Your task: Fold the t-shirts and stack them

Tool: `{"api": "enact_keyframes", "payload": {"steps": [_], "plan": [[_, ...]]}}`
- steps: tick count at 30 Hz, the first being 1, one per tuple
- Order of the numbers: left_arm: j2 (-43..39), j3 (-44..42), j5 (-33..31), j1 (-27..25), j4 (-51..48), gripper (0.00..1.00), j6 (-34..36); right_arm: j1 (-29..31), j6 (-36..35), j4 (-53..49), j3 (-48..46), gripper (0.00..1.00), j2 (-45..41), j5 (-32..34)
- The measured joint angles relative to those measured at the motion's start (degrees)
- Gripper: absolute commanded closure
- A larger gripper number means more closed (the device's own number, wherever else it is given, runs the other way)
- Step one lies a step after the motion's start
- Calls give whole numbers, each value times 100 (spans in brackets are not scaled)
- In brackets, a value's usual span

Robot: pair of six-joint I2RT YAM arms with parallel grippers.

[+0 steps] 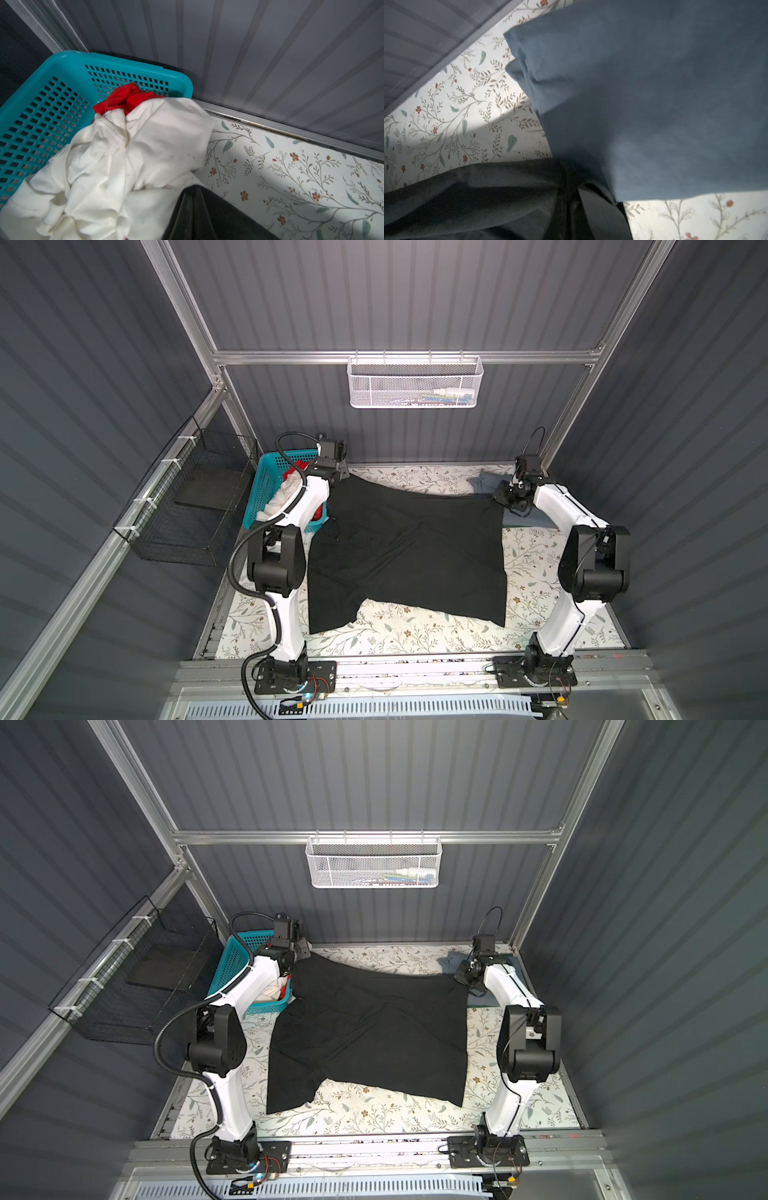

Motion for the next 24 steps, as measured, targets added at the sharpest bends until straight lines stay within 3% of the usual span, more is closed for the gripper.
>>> {"api": "enact_keyframes", "payload": {"steps": [7,16,24], "plan": [[940,1075,166,157,-317,100,94,-63,-24,-186,765,100,721,-72],[1187,1558,501,208,-461,100,208,-66,-39,-361,1099,100,951,-133],[365,208,857,212,-142,100,87,-66,-55,-350,605,100,568,-133]]}}
